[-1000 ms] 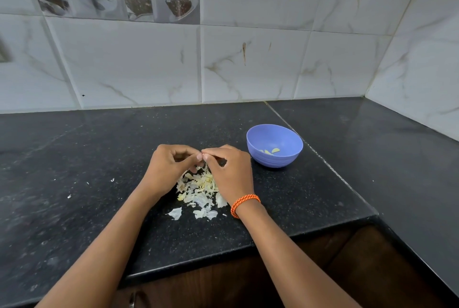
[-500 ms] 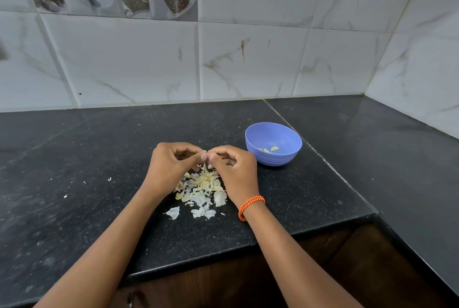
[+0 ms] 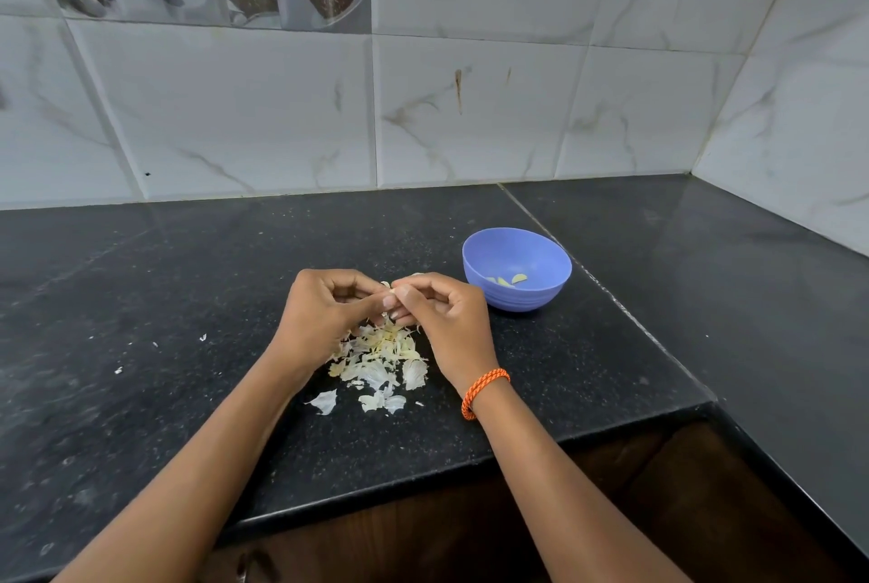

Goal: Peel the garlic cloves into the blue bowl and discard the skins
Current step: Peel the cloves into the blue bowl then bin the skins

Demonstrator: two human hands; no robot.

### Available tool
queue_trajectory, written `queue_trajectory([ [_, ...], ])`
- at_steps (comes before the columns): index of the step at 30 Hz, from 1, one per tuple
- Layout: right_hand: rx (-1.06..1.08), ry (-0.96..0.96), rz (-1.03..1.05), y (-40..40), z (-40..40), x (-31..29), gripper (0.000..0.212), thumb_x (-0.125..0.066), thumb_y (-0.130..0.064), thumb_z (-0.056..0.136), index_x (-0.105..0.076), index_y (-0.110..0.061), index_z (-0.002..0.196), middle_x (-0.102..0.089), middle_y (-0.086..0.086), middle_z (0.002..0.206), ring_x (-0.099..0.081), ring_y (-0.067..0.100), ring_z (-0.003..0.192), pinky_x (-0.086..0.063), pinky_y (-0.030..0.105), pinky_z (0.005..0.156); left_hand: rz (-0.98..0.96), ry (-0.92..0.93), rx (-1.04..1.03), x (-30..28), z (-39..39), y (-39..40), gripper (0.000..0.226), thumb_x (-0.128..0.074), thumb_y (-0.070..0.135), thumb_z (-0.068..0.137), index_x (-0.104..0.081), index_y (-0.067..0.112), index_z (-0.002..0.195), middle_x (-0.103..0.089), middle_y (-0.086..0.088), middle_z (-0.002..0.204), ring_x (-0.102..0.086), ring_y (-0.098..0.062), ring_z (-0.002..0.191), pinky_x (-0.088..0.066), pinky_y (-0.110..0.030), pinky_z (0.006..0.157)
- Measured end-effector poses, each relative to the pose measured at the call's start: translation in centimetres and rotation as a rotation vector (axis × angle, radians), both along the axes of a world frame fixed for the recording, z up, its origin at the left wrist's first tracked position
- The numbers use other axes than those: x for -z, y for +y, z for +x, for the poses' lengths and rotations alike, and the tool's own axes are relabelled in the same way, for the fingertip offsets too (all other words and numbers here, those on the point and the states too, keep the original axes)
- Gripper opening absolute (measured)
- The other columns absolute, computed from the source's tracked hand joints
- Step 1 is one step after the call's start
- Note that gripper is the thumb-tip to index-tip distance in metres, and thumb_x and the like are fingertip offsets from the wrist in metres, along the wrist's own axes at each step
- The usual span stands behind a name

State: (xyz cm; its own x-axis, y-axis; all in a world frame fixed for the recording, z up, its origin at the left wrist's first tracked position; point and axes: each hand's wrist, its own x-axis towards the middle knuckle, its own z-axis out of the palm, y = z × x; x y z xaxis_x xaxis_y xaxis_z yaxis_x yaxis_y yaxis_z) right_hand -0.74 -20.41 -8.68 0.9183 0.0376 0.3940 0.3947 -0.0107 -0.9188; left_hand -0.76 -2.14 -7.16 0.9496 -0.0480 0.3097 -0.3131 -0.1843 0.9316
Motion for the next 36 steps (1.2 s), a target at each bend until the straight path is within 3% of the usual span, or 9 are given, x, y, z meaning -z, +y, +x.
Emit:
queue_trajectory([
  [7,0.104,-0.038,-0.074,-0.2,-0.4,0.1,0.013,-0.070,-0.003,0.098,-0.080,-0.010,0.095,-0.080,0.003,0.083,-0.077,0.021,0.071,-0.066,0.036,0.066,0.023,-0.002,-0.016,0.3,0.1,-0.5,0.014,-0.090,0.017,0.086,-0.084,0.007,0.093,-0.081,-0.011,0.081,-0.079,-0.031,0.075,-0.064,-0.044,0.073],
  [14,0.186,-0.053,-0.168,-0.6,-0.2,0.4,0.015,-0.069,-0.002,0.093,-0.082,-0.009,0.088,-0.077,0.000,0.075,-0.074,0.018,0.067,-0.066,0.044,0.067,0.013,-0.008,-0.011,0.4,-0.2,-1.4,0.008,-0.088,0.011,0.088,-0.085,0.005,0.093,-0.081,-0.012,0.081,-0.081,-0.034,0.078,-0.068,-0.039,0.076],
  [22,0.266,-0.129,-0.250,-0.1,-0.3,0.2,0.009,-0.072,-0.003,0.091,-0.078,-0.007,0.085,-0.077,-0.005,0.075,-0.074,0.003,0.069,-0.057,0.016,0.065,0.164,-0.106,-0.110,0.8,-0.2,-1.8,0.006,-0.084,0.012,0.093,-0.087,0.017,0.094,-0.081,0.005,0.079,-0.079,-0.014,0.074,-0.066,-0.038,0.077],
  [27,0.197,-0.037,-0.174,-0.4,-0.3,0.0,0.008,-0.074,-0.006,0.095,-0.081,-0.009,0.092,-0.079,-0.004,0.078,-0.076,0.011,0.070,-0.065,0.031,0.069,0.243,-0.187,-0.148,1.2,0.1,-1.7,0.005,-0.084,0.021,0.094,-0.088,0.024,0.096,-0.081,0.016,0.083,-0.078,-0.006,0.076,-0.066,-0.043,0.076],
  [30,0.178,0.000,-0.177,-0.9,-0.2,-0.1,0.006,-0.079,-0.012,0.095,-0.080,-0.010,0.089,-0.078,0.000,0.076,-0.075,0.016,0.067,-0.065,0.033,0.066,0.321,-0.247,-0.145,1.6,0.3,-1.7,0.006,-0.085,0.027,0.093,-0.087,0.032,0.096,-0.080,0.021,0.086,-0.077,-0.008,0.077,-0.064,-0.044,0.073],
  [33,0.198,0.028,-0.235,-1.8,0.1,0.1,0.007,-0.078,-0.007,0.092,-0.078,-0.011,0.088,-0.078,0.002,0.076,-0.076,0.016,0.068,-0.067,0.038,0.070,0.455,-0.265,-0.116,2.2,0.9,-1.6,0.018,-0.085,0.027,0.093,-0.084,0.042,0.103,-0.077,0.029,0.095,-0.070,-0.004,0.095,-0.059,-0.038,0.080],
  [36,0.273,0.025,-0.401,-2.9,0.6,0.4,0.011,-0.076,-0.008,0.092,-0.077,-0.018,0.089,-0.076,-0.004,0.077,-0.074,0.010,0.070,-0.065,0.037,0.074,0.674,-0.272,-0.004,2.8,1.6,-1.3,0.037,-0.077,0.028,0.099,-0.074,0.044,0.132,-0.071,0.031,0.125,-0.051,0.000,0.132,-0.045,-0.031,0.109],
])
